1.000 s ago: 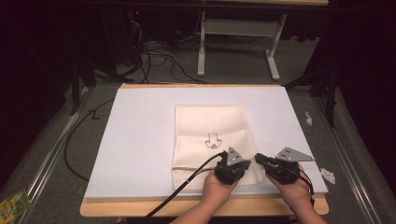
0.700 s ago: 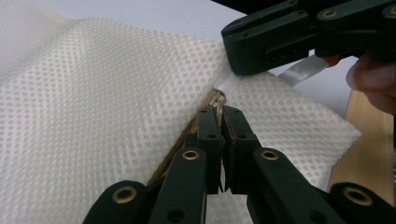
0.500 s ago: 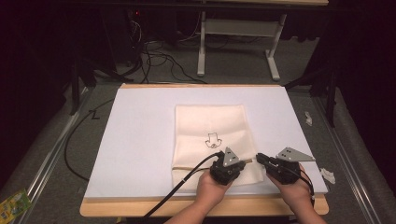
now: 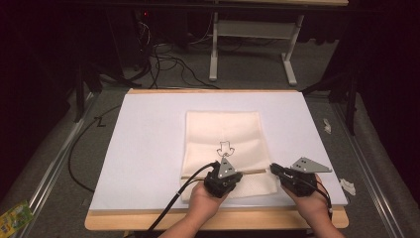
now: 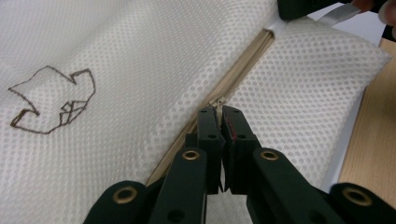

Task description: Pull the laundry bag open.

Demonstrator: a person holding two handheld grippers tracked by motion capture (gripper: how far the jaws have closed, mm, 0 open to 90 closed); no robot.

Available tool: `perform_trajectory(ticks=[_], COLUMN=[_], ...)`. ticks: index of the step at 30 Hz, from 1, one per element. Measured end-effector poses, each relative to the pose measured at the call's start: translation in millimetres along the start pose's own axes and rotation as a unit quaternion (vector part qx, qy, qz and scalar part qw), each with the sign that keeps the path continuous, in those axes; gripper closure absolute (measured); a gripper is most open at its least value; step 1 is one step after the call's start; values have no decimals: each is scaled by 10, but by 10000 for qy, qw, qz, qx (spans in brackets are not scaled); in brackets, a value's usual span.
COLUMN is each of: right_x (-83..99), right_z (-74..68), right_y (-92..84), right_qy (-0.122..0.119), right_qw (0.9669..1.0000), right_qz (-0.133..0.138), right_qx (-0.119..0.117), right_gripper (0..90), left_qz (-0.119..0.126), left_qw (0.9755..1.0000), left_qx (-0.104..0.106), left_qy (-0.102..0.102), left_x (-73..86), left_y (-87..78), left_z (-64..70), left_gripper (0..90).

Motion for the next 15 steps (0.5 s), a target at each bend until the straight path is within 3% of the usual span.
perform_trajectory(ticks=[2,4,8,15], right_x=[-4,0,22,59], right_z=[3,29,128,245], right_y=[0,0,-5,-3], right_qy=[-8,2,145,287], right_qw=[10000,9999,9997,9990], right_qz=[0,-19,-46,-73], right_qx=[10,101,215,341], right_gripper=[861,862,862,861], left_qz=[11,51,139,46], left_qw=[9999,9991,9942,9909], left_qx=[7,149,467,460], left_qy=[-126,-396,-959,-1267], left_x=[27,61,132,261], left_y=[-18,-31,-95,-427], left_z=[-33,-83,-204,-391], left_gripper=[876,877,877,877])
Point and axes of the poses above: each handheld gripper's, and its own axes: y roughly forward along the jaws, x roughly out of its underside, z roughly to its right, the point moved 4 cm from there along y, roughly forward along the jaws, and after that the axes turned 14 degrees about x, right-handed, at the moved point
